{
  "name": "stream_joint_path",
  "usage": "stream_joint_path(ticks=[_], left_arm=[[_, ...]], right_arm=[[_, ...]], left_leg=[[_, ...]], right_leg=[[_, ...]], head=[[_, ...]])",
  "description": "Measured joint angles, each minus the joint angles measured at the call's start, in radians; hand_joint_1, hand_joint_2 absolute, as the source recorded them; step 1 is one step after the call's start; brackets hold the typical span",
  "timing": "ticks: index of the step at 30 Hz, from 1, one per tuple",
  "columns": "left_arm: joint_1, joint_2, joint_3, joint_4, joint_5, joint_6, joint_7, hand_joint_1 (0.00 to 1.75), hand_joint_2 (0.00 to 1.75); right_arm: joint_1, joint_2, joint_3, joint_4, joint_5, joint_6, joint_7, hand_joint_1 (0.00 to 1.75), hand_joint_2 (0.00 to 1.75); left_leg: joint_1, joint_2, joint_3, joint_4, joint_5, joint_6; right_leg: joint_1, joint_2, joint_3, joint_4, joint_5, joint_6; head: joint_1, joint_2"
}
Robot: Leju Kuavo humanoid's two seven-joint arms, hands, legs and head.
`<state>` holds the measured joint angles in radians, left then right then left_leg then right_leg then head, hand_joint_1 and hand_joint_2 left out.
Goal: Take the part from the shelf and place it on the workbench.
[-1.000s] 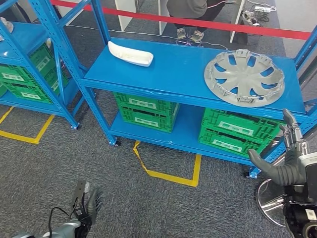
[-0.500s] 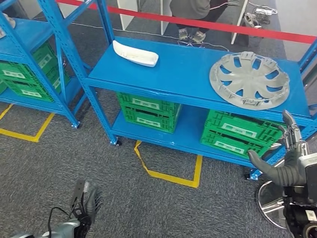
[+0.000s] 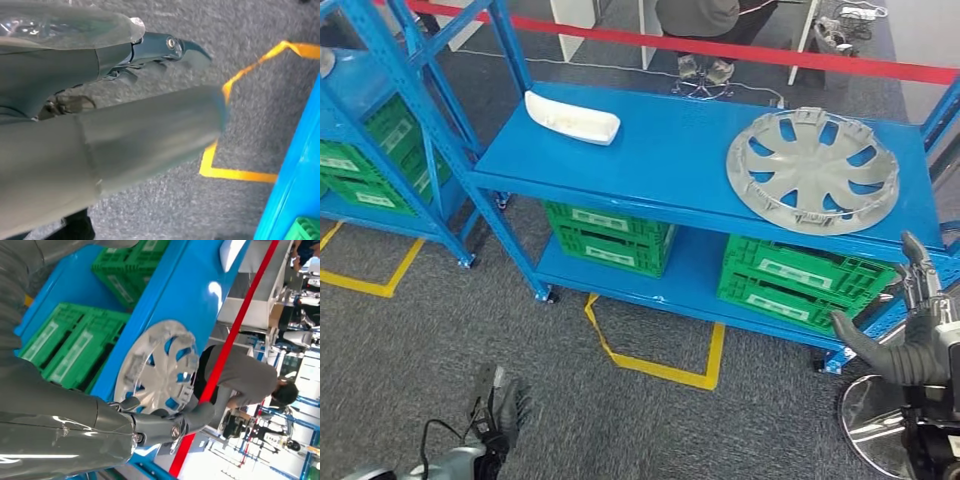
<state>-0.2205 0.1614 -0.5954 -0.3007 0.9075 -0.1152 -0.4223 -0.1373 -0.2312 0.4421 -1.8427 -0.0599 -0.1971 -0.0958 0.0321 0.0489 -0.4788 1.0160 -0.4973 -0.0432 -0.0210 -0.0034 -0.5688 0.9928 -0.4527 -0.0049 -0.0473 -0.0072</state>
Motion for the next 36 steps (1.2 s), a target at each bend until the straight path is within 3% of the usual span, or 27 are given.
stream_joint_path(ticks=[2,4,6,7,8,10,11,12,14,15,17,18,20,21,22,23,25,26,27,30,36], left_arm=[[-0.001,-0.001,0.0,0.0,0.0,0.0,0.0,0.0,0.0],[0.004,-0.001,0.0,0.0,0.0,0.0,0.0,0.0,0.0],[0.011,0.002,0.0,0.0,0.001,0.0,0.0,0.0,0.0],[0.012,0.004,0.001,0.0,0.001,0.0,0.0,0.0,0.0],[0.013,0.006,0.001,0.0,0.001,0.0,0.0,0.0,0.0],[0.015,0.013,0.001,0.001,0.001,0.0,0.0,0.0,0.0],[0.016,0.015,0.001,0.001,0.001,0.0,0.0,0.0,0.0],[0.016,0.017,0.001,0.001,0.002,0.001,0.0,0.0,0.0],[0.012,0.015,0.001,0.001,0.002,0.002,0.0,0.0,0.0],[0.011,0.014,0.001,0.001,0.002,0.001,0.0,0.0,0.0],[0.01,0.011,0.001,0.001,0.001,0.001,0.0,0.0,0.0],[0.01,0.01,0.001,0.001,0.001,0.001,0.0,0.0,0.0],[0.011,0.008,0.001,0.001,0.001,0.002,0.0,0.0,0.0],[0.011,0.007,0.002,0.001,0.002,0.002,0.0,0.0,0.0],[0.011,0.007,0.002,0.001,0.003,0.002,0.0,0.0,0.0],[0.011,0.006,0.002,0.001,0.003,0.002,0.0,0.0,0.0],[0.011,0.003,0.002,0.002,0.003,0.001,0.0,0.0,0.0],[0.009,0.001,0.002,0.002,0.003,0.001,0.001,0.0,0.0],[0.008,0.0,0.002,0.002,0.003,0.001,0.001,0.0,0.0],[0.006,-0.001,0.002,0.002,0.0,0.002,0.001,0.0,0.0],[-0.002,0.002,0.003,0.002,-0.004,0.008,0.0,0.0,0.0]], right_arm=[[-0.003,0.0,0.0,-0.003,0.0,0.0,-0.001,0.0,1.75],[-0.002,0.0,0.0,-0.003,0.0,0.001,0.0,0.0,1.75],[-0.002,0.0,0.0,-0.003,0.0,0.001,0.0,0.0,1.75],[-0.002,0.0,0.0,-0.003,0.0,0.001,0.0,0.0,1.75],[-0.001,0.0,0.0,-0.003,0.0,0.001,0.0,0.0,1.75],[0.0,0.0,0.0,-0.002,0.0,0.001,0.001,0.0,1.75],[0.001,0.0,0.0,-0.001,0.0,0.002,0.001,0.0,1.75],[0.002,0.0,0.0,-0.001,0.0,0.002,0.002,0.0,1.75],[-0.001,0.0,0.0,-0.002,0.0,0.002,0.002,0.0,1.75],[-0.003,0.0,-0.001,-0.003,0.0,0.002,0.0,0.0,1.75],[-0.004,0.0,-0.001,-0.003,0.0,0.001,0.0,0.0,1.75],[-0.004,0.0,-0.001,-0.002,0.0,0.001,0.0,0.0,1.75],[-0.002,0.0,-0.001,-0.002,0.0,0.001,0.001,0.0,1.75],[-0.002,0.0,-0.001,-0.001,0.0,0.001,0.0,0.0,1.75],[-0.002,0.0,-0.001,-0.001,0.0,0.002,0.0,0.0,1.75],[-0.003,0.0,-0.001,0.0,0.0,0.002,0.0,0.0,1.75],[-0.003,0.0,-0.001,0.003,0.0,0.002,0.001,0.0,1.75],[-0.003,0.0,-0.001,0.005,0.0,0.004,0.002,0.0,1.75],[-0.004,0.0,-0.001,0.006,0.0,0.006,0.002,0.0,1.75],[-0.012,0.0,-0.001,0.005,0.0,0.009,0.001,0.0,1.75],[-0.017,0.0,-0.001,0.007,0.006,0.014,0.015,0.0,1.75]], left_leg=[[0.001,-0.025,-0.106,0.148,0.005,0.002],[-0.006,-0.037,-0.212,0.247,-0.051,0.007],[-0.018,-0.041,-0.267,0.233,-0.097,0.018],[-0.025,-0.042,-0.274,0.184,-0.082,0.026],[-0.035,-0.044,-0.271,0.116,-0.03,0.038],[-0.051,-0.057,-0.257,-0.005,0.109,0.06],[-0.055,-0.065,-0.248,-0.037,0.156,0.065],[-0.055,-0.071,-0.238,-0.052,0.173,0.068],[-0.051,-0.073,-0.202,-0.065,0.166,0.068],[-0.048,-0.072,-0.181,-0.072,0.159,0.07],[-0.045,-0.07,-0.141,-0.077,0.139,0.072],[-0.045,-0.069,-0.124,-0.077,0.125,0.073],[-0.045,-0.067,-0.087,-0.077,0.095,0.074],[-0.045,-0.067,-0.066,-0.077,0.079,0.075],[-0.045,-0.068,-0.044,-0.077,0.063,0.075],[-0.046,-0.068,-0.021,-0.078,0.045,0.075],[-0.047,-0.071,0.015,-0.076,0.014,0.071],[-0.047,-0.073,0.024,-0.075,0.003,0.067],[-0.046,-0.073,0.029,-0.073,-0.003,0.062],[-0.043,-0.071,0.03,-0.07,-0.005,0.055],[-0.043,-0.069,0.04,-0.098,-0.015,0.058]], right_leg=[[0.002,0.007,0.031,-0.012,-0.016,-0.011],[0.005,0.018,0.064,-0.023,-0.036,-0.017],[0.006,0.031,0.102,-0.028,-0.062,-0.02],[0.007,0.037,0.122,-0.029,-0.077,-0.02],[0.007,0.041,0.137,-0.031,-0.093,-0.019],[0.009,0.051,0.166,-0.037,-0.124,-0.014],[0.01,0.056,0.178,-0.048,-0.137,-0.011],[0.012,0.061,0.199,-0.052,-0.14,-0.006],[0.015,0.059,0.22,-0.041,-0.131,0.003],[0.016,0.051,0.215,-0.004,-0.12,0.008],[0.017,0.027,0.152,0.103,-0.129,0.015],[0.017,0.019,0.109,0.159,-0.156,0.017],[0.017,0.014,0.031,0.213,-0.251,0.021],[0.017,0.013,0.006,0.205,-0.288,0.022],[0.017,0.013,-0.011,0.177,-0.294,0.021],[0.019,0.013,-0.023,0.13,-0.248,0.017],[0.024,0.012,-0.034,0.036,-0.065,0.005],[0.028,0.013,-0.032,0.007,0.009,-0.001],[0.031,0.014,-0.028,-0.006,0.046,-0.007],[0.035,0.021,-0.016,-0.013,0.048,-0.009],[0.034,0.025,-0.017,-0.016,0.041,-0.013]], head=[[-0.008,0.0],[-0.012,0.0],[-0.014,0.0],[-0.015,0.0],[-0.017,0.0],[-0.018,0.0],[-0.017,0.0],[-0.016,0.0],[-0.017,0.0],[-0.016,0.0],[-0.012,0.0],[-0.009,0.0],[-0.008,0.0],[-0.008,0.0],[-0.007,0.0],[-0.006,0.0],[-0.003,0.0],[-0.002,0.0],[0.0,0.0],[0.0,0.0],[-0.002,0.0]])
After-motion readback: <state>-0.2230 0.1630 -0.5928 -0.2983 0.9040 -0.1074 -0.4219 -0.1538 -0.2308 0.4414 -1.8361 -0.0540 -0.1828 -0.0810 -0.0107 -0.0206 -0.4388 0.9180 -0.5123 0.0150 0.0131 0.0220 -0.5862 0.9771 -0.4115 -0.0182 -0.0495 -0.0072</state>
